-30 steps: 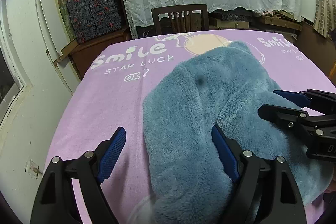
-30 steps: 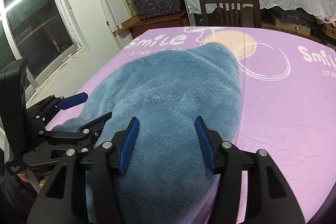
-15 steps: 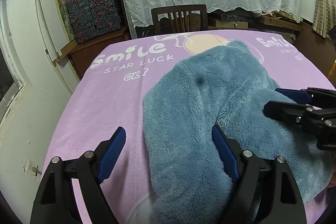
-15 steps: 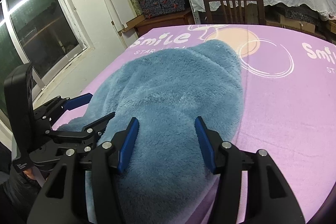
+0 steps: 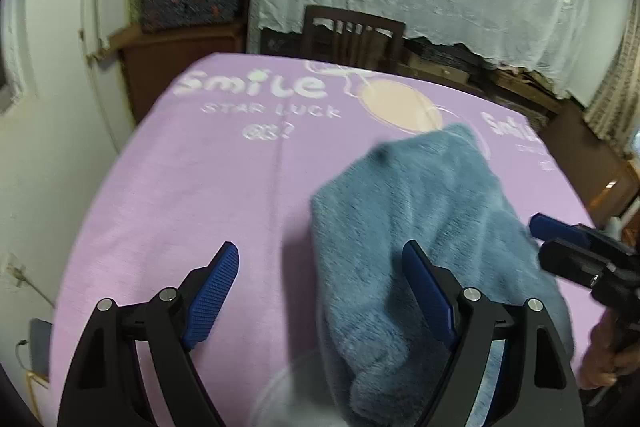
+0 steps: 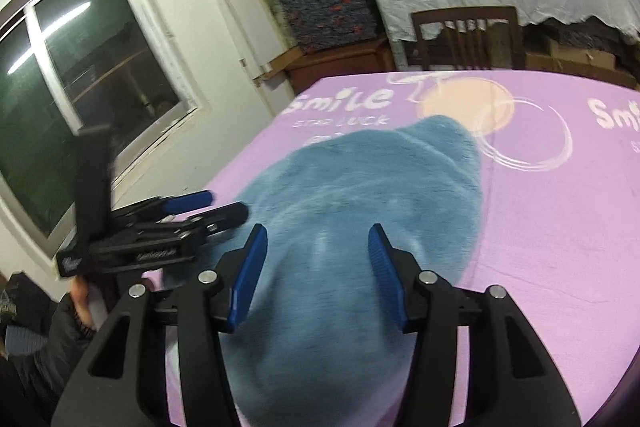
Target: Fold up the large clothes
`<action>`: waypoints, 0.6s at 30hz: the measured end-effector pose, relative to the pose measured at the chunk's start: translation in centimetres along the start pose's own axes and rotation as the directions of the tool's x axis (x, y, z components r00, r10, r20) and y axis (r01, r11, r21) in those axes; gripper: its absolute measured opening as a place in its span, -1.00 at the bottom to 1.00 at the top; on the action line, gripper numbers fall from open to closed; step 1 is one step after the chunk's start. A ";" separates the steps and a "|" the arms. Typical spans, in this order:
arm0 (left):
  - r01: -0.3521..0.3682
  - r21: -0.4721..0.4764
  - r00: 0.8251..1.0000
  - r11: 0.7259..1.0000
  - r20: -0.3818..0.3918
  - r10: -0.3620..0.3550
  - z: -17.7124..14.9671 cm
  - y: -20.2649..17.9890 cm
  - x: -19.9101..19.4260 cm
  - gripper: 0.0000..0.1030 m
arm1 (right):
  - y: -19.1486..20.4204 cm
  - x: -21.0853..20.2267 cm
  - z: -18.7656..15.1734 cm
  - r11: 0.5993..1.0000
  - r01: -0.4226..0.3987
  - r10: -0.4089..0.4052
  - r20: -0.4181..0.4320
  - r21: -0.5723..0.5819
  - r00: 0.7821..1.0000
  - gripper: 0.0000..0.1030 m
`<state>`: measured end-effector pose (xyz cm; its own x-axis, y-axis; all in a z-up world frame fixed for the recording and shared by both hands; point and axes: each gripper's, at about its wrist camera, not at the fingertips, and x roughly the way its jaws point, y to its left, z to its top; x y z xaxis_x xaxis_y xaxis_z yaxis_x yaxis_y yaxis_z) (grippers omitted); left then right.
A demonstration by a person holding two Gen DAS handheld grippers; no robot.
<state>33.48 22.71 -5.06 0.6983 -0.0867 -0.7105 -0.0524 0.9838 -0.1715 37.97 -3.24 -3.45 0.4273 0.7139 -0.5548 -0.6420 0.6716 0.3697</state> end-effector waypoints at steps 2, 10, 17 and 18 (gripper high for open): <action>0.006 0.019 1.000 1.000 -0.023 -0.006 -0.3 -0.2 0.4 0.63 | 0.6 0.4 -0.2 1.000 -0.019 0.019 -0.019 -0.009 1.000 0.00; 0.010 0.002 0.996 1.000 -0.088 -0.010 -1.2 0.5 2.6 0.71 | 0.6 2.9 -1.6 0.997 -0.071 0.071 -0.091 0.012 0.993 0.01; 0.016 -0.057 0.995 0.998 -0.095 -0.022 -0.7 1.3 1.7 0.75 | 0.1 2.8 -1.2 0.994 -0.098 0.103 -0.099 0.053 0.990 0.00; 0.021 -0.070 0.995 0.997 -0.093 -0.027 -0.6 1.4 1.3 0.73 | 0.1 2.6 -1.0 0.993 -0.099 0.105 -0.100 0.067 0.989 0.00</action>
<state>33.89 23.91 -6.62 0.6298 -0.1277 -0.7662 -0.0880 0.9683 -0.2337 38.45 -1.53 -5.59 0.2912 0.7571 -0.5848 -0.6367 0.6096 0.4722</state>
